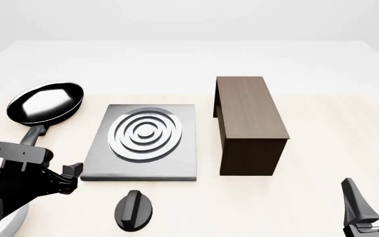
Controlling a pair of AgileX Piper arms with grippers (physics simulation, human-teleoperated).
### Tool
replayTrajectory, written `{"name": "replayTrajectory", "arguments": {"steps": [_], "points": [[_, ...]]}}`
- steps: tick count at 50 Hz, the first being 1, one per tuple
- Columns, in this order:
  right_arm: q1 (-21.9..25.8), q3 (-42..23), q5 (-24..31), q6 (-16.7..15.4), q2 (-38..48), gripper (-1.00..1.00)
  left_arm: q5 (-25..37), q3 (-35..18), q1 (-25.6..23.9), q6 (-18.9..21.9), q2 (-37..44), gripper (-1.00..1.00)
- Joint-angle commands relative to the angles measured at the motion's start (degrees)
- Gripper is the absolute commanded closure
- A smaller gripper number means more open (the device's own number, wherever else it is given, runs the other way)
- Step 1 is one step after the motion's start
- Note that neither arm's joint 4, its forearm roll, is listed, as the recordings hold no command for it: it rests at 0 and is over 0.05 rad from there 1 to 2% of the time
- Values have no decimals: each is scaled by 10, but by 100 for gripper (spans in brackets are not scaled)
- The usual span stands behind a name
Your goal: Turn on the stove.
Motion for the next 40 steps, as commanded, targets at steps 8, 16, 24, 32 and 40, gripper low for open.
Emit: {"name": "replayTrajectory", "arguments": {"steps": [8, 16, 24, 32, 40], "points": [[0, 0, 0, 0, 0, -100, -30, 33, -42, -16, 49, -100], [0, 0, 0, 0, 0, -100, -77, 58, -56, -37, 102, -100], [0, 0, 0, 0, 0, -100, -115, 76, -78, -47, 137, -100], [0, 0, 0, 0, 0, -100, -138, 84, -93, -58, 167, -100], [0, 0, 0, 0, 0, -100, -154, 84, -101, -72, 190, -100]]}}
